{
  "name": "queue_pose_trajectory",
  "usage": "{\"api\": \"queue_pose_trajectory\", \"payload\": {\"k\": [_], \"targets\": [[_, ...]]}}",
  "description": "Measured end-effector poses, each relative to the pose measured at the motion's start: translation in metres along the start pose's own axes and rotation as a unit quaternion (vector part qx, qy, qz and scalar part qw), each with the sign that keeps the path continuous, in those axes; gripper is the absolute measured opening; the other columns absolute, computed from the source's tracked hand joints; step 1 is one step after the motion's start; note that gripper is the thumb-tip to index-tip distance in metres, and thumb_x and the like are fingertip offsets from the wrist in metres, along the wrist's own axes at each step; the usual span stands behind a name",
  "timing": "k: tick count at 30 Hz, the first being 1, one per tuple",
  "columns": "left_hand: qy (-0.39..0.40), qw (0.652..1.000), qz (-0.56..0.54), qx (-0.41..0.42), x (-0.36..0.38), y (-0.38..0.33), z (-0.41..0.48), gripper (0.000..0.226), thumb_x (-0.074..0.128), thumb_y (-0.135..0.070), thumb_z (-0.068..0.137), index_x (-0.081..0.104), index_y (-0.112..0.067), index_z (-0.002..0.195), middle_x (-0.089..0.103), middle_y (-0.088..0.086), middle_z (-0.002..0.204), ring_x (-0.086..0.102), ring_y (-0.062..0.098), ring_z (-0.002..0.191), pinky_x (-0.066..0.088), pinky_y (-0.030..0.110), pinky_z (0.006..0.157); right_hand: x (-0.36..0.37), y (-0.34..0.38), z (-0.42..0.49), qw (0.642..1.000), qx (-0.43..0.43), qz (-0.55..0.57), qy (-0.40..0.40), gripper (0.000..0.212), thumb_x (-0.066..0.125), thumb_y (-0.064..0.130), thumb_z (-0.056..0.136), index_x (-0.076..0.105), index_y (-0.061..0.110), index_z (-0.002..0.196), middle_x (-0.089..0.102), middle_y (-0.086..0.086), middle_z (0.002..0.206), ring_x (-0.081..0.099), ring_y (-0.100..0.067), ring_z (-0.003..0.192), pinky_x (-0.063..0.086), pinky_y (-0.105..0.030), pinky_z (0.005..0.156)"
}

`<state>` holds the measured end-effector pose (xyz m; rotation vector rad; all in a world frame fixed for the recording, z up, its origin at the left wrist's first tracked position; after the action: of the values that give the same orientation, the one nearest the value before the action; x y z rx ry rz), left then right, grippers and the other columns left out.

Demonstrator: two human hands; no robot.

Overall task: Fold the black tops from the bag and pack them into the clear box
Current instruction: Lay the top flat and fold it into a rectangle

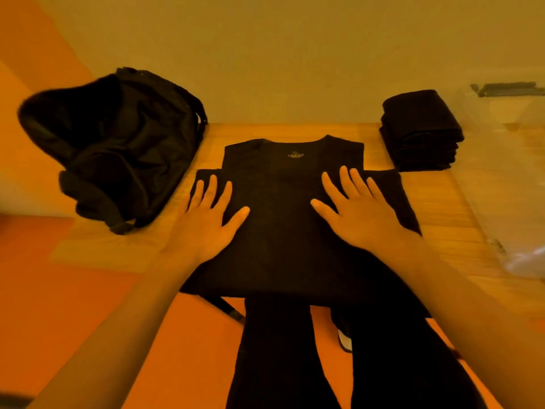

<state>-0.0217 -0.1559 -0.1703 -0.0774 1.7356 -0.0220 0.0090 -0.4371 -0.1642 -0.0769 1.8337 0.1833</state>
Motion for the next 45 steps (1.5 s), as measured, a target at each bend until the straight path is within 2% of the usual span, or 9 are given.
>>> {"api": "queue_pose_trajectory", "payload": {"k": [6, 11, 14, 20, 32, 37, 39, 42, 45], "targets": [[-0.061, 0.998, -0.02, 0.019, 0.015, 0.037, -0.024, 0.094, -0.002, -0.083, 0.08, 0.0, -0.034, 0.161, -0.007, 0.0, 0.17, -0.015, 0.011, 0.154, -0.008, 0.037, 0.125, 0.012, -0.026, 0.018, 0.998, 0.01, -0.028, -0.05, 0.075, 0.001, 0.074, 0.092, -0.009, 0.04, 0.158, -0.013, -0.002, 0.168, -0.015, -0.02, 0.154, -0.005, -0.047, 0.125], [-0.11, 0.993, -0.005, 0.031, 0.0, 0.018, -0.025, 0.093, -0.003, -0.081, 0.085, 0.008, -0.031, 0.163, -0.006, 0.005, 0.171, -0.013, 0.02, 0.156, -0.007, 0.041, 0.126, 0.006, -0.018, 0.019, 0.998, 0.02, -0.032, -0.046, 0.08, -0.004, 0.075, 0.088, -0.011, 0.037, 0.158, -0.013, -0.007, 0.168, -0.016, -0.024, 0.153, -0.007, -0.046, 0.124], [-0.15, 0.987, -0.01, 0.052, -0.007, -0.011, -0.033, 0.088, 0.003, -0.078, 0.091, 0.011, -0.028, 0.162, -0.004, 0.008, 0.17, -0.012, 0.024, 0.156, -0.004, 0.043, 0.127, 0.0, 0.024, 0.022, 0.994, -0.053, -0.032, -0.086, 0.072, 0.002, 0.069, 0.095, -0.01, 0.035, 0.158, -0.012, -0.007, 0.168, -0.016, -0.025, 0.153, -0.008, -0.046, 0.124], [-0.083, 0.996, -0.004, 0.032, 0.012, -0.001, -0.05, 0.096, -0.007, -0.082, 0.084, 0.0, -0.028, 0.163, -0.012, 0.004, 0.17, -0.018, 0.02, 0.155, -0.002, 0.044, 0.128, -0.005, 0.121, 0.073, 0.972, -0.231, -0.04, -0.032, 0.06, 0.008, 0.056, 0.104, -0.01, 0.038, 0.158, -0.015, -0.002, 0.168, -0.019, -0.02, 0.153, -0.01, -0.044, 0.125], [-0.089, 0.995, 0.021, 0.047, 0.024, 0.021, -0.064, 0.09, 0.001, -0.08, 0.09, -0.003, -0.027, 0.163, -0.011, 0.009, 0.17, -0.017, 0.021, 0.155, 0.002, 0.044, 0.127, 0.005, 0.134, 0.094, 0.973, -0.218, -0.06, -0.037, 0.063, 0.004, 0.069, 0.096, -0.011, 0.048, 0.154, -0.013, 0.007, 0.167, -0.016, -0.013, 0.153, -0.005, -0.047, 0.125], [-0.092, 0.995, 0.021, 0.045, 0.025, 0.019, -0.064, 0.093, 0.002, -0.08, 0.091, -0.003, -0.022, 0.163, -0.012, 0.011, 0.169, -0.016, 0.023, 0.156, 0.003, 0.046, 0.127, -0.004, 0.142, 0.088, 0.968, -0.204, -0.13, -0.065, 0.064, 0.0, 0.063, 0.099, -0.018, 0.038, 0.155, -0.016, 0.0, 0.167, -0.021, -0.02, 0.152, -0.016, -0.047, 0.122], [-0.098, 0.994, 0.012, 0.043, 0.025, 0.019, -0.064, 0.094, 0.004, -0.081, 0.091, 0.0, -0.02, 0.163, -0.009, 0.011, 0.17, -0.014, 0.023, 0.156, 0.003, 0.046, 0.127, -0.011, 0.165, 0.088, 0.959, -0.245, -0.121, -0.076, 0.061, 0.0, 0.058, 0.101, -0.018, 0.036, 0.155, -0.018, 0.0, 0.167, -0.022, -0.019, 0.151, -0.018, -0.047, 0.122], [-0.099, 0.994, 0.008, 0.048, 0.027, 0.019, -0.064, 0.094, 0.007, -0.08, 0.092, 0.002, -0.019, 0.163, -0.006, 0.012, 0.17, -0.013, 0.023, 0.156, 0.002, 0.046, 0.127, -0.009, 0.194, 0.097, 0.94, -0.328, -0.092, -0.014, 0.056, 0.005, 0.053, 0.105, -0.016, 0.039, 0.155, -0.021, 0.003, 0.165, -0.024, -0.017, 0.151, -0.016, -0.048, 0.123], [-0.105, 0.993, 0.003, 0.047, 0.029, 0.019, -0.064, 0.094, 0.009, -0.08, 0.093, 0.006, -0.017, 0.163, -0.002, 0.013, 0.17, -0.01, 0.024, 0.157, 0.002, 0.047, 0.127, 0.003, 0.193, 0.108, 0.935, -0.339, -0.1, -0.025, 0.056, 0.008, 0.052, 0.105, -0.013, 0.041, 0.155, -0.021, 0.005, 0.166, -0.022, -0.014, 0.151, -0.006, -0.049, 0.125]]}}
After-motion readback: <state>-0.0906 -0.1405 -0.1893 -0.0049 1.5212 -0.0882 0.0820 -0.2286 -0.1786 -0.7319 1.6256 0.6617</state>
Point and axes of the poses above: each hand's wrist, its own z-axis towards the middle knuckle, its own x-axis out of the palm, y = z × x, the point moved 2 cm from there along z, towards the middle knuckle
